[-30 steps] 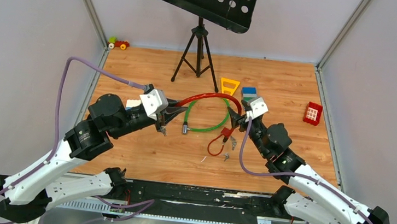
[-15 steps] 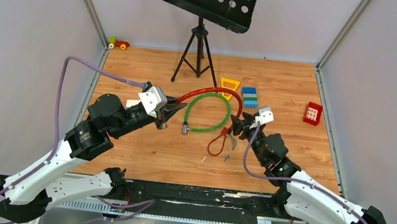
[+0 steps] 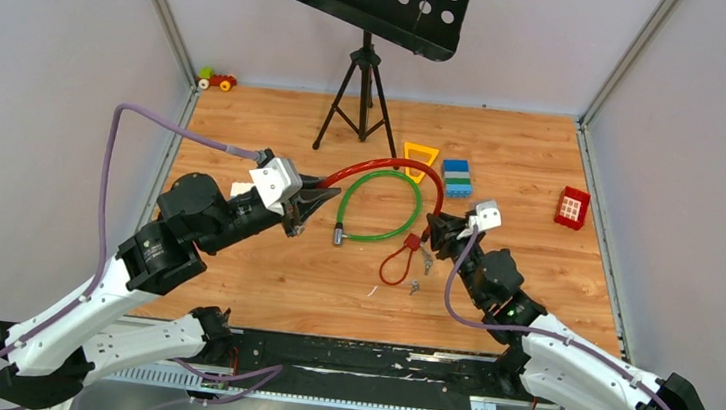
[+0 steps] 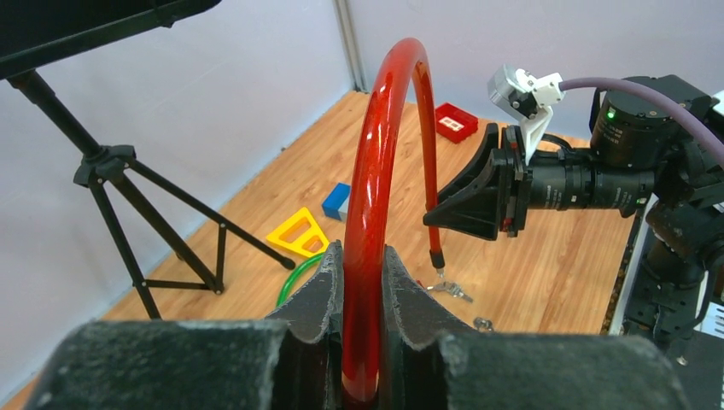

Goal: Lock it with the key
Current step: Lock the lock.

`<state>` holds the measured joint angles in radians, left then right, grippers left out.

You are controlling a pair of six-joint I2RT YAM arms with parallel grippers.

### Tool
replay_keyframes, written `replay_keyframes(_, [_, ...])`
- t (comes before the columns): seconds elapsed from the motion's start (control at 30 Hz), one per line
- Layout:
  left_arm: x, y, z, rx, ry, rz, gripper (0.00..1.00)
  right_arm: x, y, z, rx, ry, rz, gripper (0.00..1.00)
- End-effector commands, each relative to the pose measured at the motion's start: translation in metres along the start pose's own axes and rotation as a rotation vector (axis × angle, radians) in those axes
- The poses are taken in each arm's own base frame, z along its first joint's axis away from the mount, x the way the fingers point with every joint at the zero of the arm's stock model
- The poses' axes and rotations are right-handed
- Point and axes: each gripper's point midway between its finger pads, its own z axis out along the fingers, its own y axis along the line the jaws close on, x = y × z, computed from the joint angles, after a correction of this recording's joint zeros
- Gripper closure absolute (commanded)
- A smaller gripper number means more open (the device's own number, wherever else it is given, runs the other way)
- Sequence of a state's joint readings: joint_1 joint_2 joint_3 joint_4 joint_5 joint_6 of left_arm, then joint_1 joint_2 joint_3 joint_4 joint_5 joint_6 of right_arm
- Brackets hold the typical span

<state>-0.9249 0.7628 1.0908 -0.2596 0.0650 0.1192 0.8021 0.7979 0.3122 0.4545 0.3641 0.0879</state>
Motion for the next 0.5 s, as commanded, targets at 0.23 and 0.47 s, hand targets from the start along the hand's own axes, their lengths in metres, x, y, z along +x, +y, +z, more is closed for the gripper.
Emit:
replay_keyframes(0.23, [-0.068,0.014,-0.019,-0.082,-0.342,-0.045,1.0,-0.054,0.007,0.012,0.026,-0.119,0.13,1.0])
replay_keyframes(0.47, [-0.089,0.033,-0.047,-0.206,-0.574,-0.108,1.0,-0.171,0.026,0.008,0.035,-0.165,0.513,1.0])
